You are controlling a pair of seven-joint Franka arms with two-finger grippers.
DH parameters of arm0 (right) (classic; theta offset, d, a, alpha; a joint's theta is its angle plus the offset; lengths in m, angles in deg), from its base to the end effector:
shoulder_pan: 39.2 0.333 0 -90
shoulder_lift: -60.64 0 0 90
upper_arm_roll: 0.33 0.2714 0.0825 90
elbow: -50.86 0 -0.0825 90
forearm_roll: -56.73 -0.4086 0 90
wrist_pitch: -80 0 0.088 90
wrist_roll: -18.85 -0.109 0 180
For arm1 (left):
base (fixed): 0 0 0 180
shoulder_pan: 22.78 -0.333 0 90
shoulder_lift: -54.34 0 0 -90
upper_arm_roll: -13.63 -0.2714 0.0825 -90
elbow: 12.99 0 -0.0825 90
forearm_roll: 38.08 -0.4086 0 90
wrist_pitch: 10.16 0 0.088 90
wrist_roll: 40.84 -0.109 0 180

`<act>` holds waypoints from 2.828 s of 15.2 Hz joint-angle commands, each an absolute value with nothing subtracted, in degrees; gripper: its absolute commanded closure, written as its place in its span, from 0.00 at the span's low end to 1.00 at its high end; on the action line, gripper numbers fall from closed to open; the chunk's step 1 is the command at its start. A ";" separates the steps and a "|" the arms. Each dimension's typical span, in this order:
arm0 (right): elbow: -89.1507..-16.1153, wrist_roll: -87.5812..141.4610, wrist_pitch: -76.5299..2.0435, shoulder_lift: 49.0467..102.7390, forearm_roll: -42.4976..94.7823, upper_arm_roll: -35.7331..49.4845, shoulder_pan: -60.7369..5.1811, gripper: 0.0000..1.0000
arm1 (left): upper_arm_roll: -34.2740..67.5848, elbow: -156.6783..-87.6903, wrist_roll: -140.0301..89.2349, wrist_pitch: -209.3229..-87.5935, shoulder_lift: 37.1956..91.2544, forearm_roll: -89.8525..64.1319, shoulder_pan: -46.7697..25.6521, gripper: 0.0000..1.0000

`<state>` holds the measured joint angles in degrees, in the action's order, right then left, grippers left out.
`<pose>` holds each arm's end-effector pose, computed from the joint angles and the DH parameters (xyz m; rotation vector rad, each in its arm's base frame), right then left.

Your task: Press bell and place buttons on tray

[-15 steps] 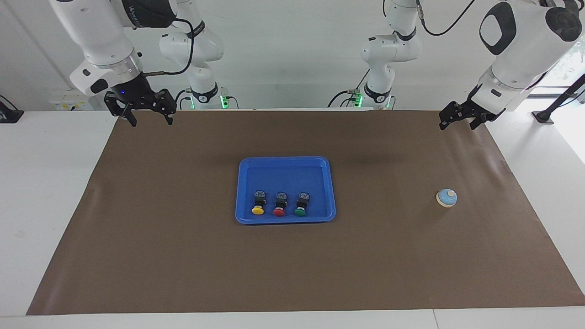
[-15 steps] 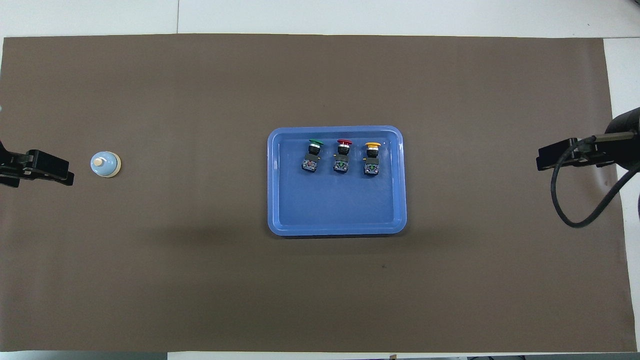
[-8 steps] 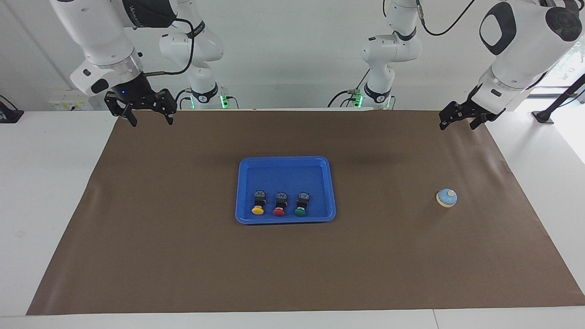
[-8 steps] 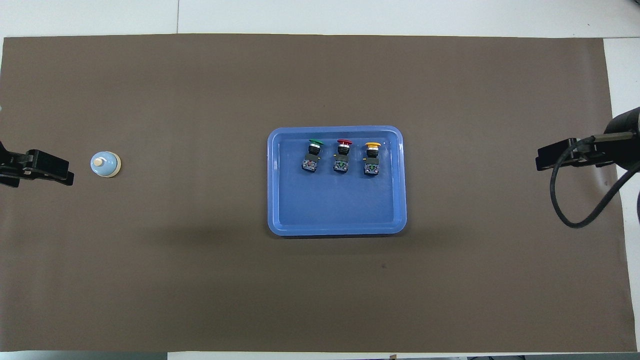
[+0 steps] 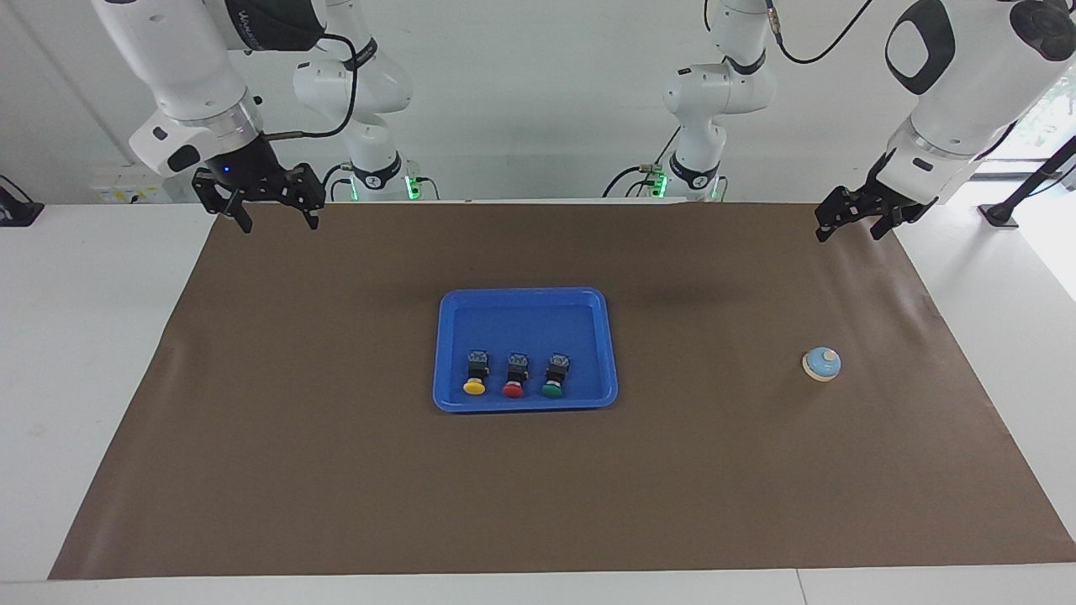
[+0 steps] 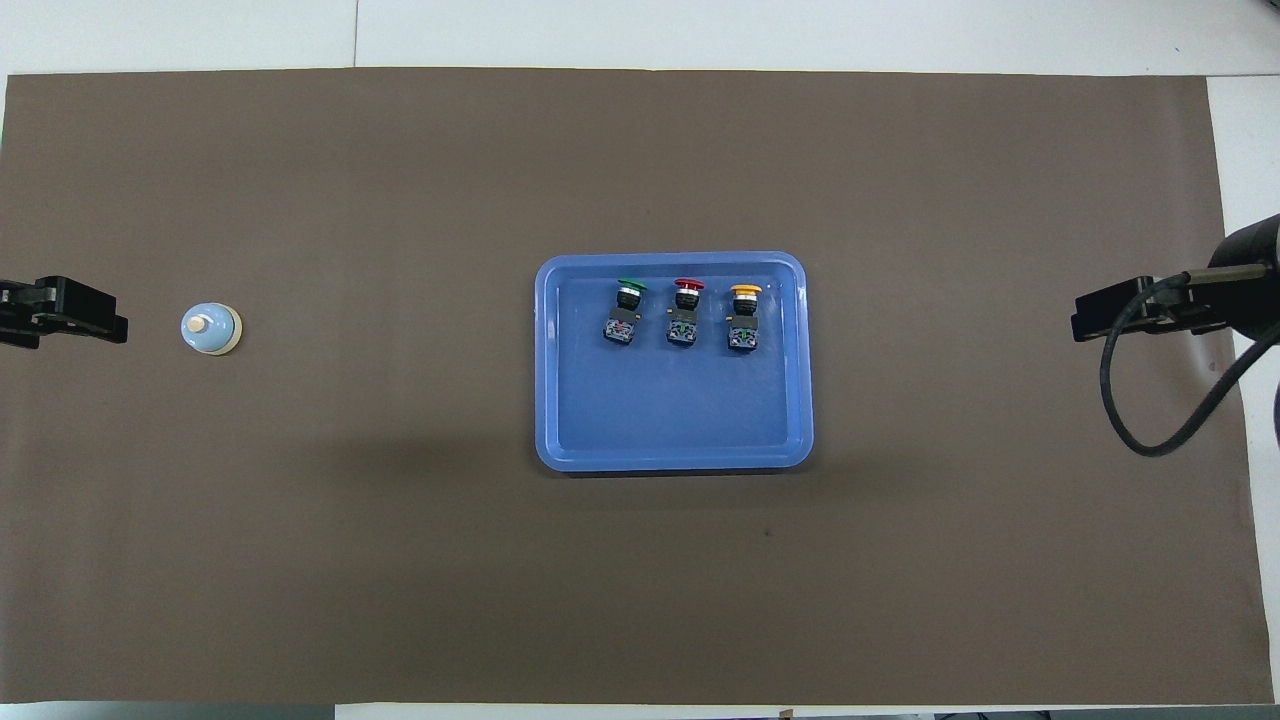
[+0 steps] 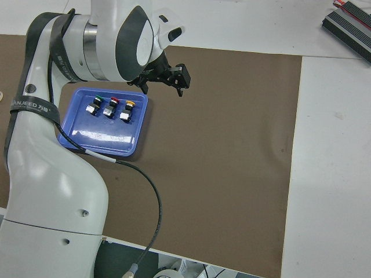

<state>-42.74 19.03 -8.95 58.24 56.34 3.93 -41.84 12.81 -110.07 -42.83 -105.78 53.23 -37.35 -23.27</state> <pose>0.5647 0.0174 0.5691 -3.1374 -0.0491 0.0619 0.5794 0.0120 0.5360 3.1284 -0.0166 -0.0090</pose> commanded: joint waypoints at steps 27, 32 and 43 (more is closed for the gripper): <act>-42.48 20.00 -8.06 58.35 55.41 4.42 -42.81 0.00 | 12.75 -116.11 -48.31 -124.99 67.62 -37.56 -27.62 1.00; -42.48 20.00 -8.06 58.35 55.41 4.42 -42.81 0.00 | 13.01 -108.43 -47.78 -107.30 62.01 -37.56 -24.71 0.58; -42.48 20.00 -8.06 58.35 55.41 4.42 -42.81 0.00 | 12.93 -108.89 -47.08 -100.43 54.69 -37.03 -23.30 0.00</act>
